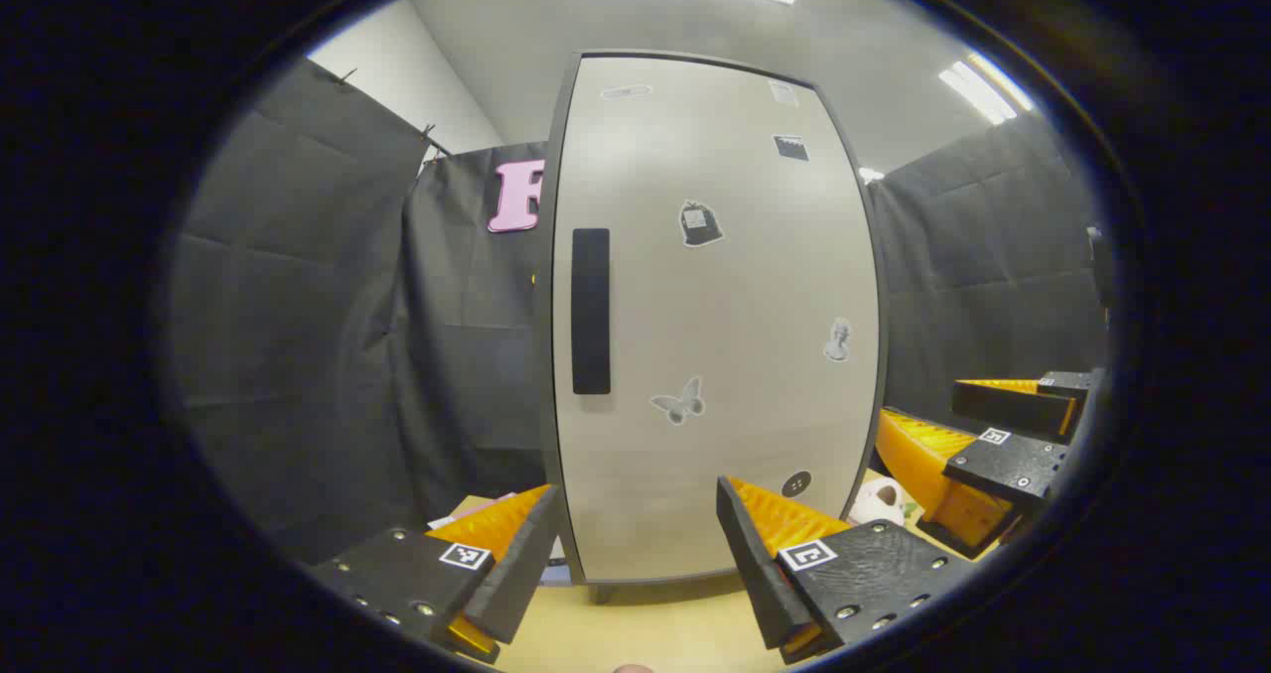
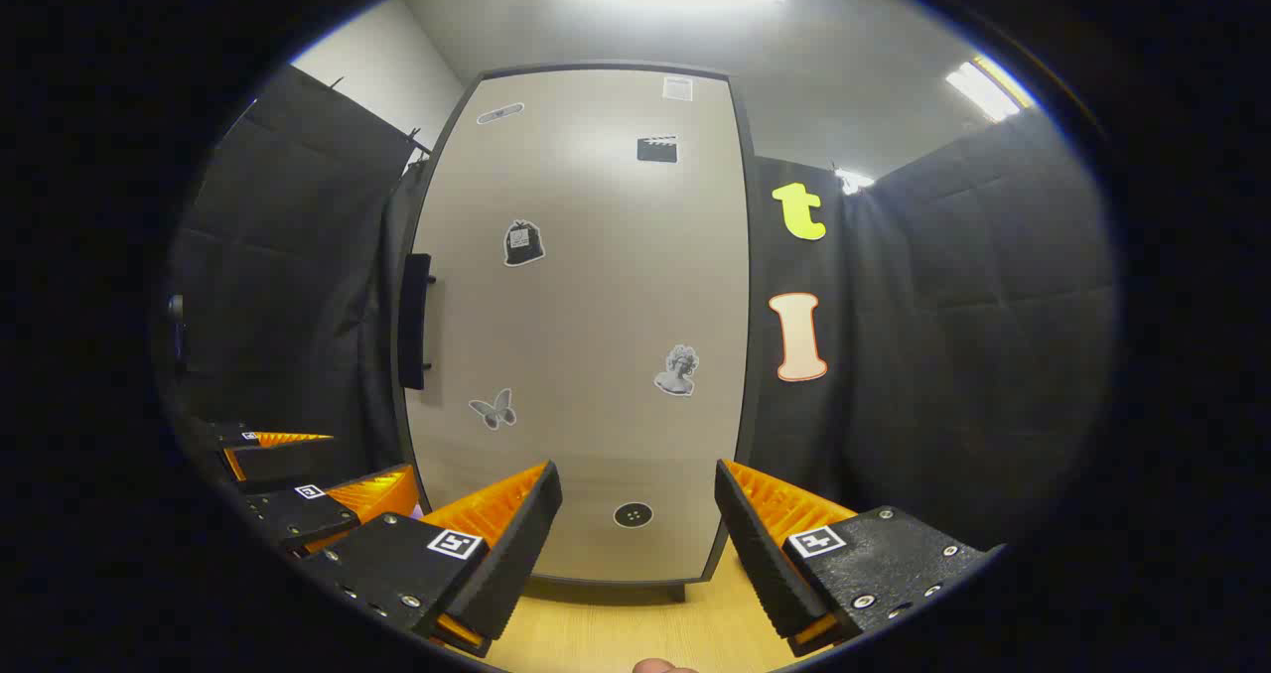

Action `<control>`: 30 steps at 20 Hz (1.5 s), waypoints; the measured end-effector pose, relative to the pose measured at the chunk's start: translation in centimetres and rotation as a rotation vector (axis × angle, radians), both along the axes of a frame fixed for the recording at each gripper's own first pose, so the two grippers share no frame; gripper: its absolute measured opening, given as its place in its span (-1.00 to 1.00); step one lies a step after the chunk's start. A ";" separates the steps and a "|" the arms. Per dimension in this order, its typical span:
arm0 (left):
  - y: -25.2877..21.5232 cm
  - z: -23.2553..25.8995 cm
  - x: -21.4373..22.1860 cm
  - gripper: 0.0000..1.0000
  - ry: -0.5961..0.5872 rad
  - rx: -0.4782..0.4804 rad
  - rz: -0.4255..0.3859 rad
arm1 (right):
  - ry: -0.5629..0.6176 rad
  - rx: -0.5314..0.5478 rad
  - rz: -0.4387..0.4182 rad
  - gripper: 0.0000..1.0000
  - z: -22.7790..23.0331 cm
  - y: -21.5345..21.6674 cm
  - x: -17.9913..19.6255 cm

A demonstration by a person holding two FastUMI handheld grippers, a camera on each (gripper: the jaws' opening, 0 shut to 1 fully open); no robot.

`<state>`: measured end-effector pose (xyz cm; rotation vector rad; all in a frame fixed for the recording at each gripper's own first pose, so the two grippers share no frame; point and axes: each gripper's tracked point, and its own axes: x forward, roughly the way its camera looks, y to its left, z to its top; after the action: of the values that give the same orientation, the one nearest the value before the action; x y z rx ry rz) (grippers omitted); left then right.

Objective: Open the cabinet door with the right hand, grasp the bottle in the cabinet with the left hand and place it on the coaster, then close the cabinet door with the right hand.

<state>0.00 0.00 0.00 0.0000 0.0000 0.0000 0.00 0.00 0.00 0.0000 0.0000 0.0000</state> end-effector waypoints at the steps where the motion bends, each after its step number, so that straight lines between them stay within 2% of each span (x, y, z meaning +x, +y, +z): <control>1: 0.1 0.0 0.0 0.78 0.000 0.008 0.002 | 0.000 -0.002 -0.002 0.92 0.0 0.1 -0.1; 7: 1.6 0.5 0.1 0.78 -0.015 0.019 0.053 | 0.017 0.017 0.017 0.91 -1.0 0.2 0.3; 12: 1.4 1.6 0.5 0.78 -0.025 0.051 0.052 | 0.005 0.006 0.034 0.92 -0.8 0.3 0.4; 15: 0.8 1.8 0.8 0.77 -0.023 0.019 0.041 | 0.010 -0.001 0.040 0.92 -0.7 0.3 0.7; 22: 0.9 1.5 1.1 0.79 -0.012 0.009 0.049 | -0.001 -0.013 0.036 0.92 -0.3 0.3 0.8; 30: 0.6 1.7 0.9 0.78 -0.012 0.027 0.040 | 0.005 -0.002 0.017 0.92 -0.2 -0.7 1.3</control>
<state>0.95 0.64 1.71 0.0266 -0.0120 0.0403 1.26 -0.66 -0.24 -0.0017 0.0054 0.0167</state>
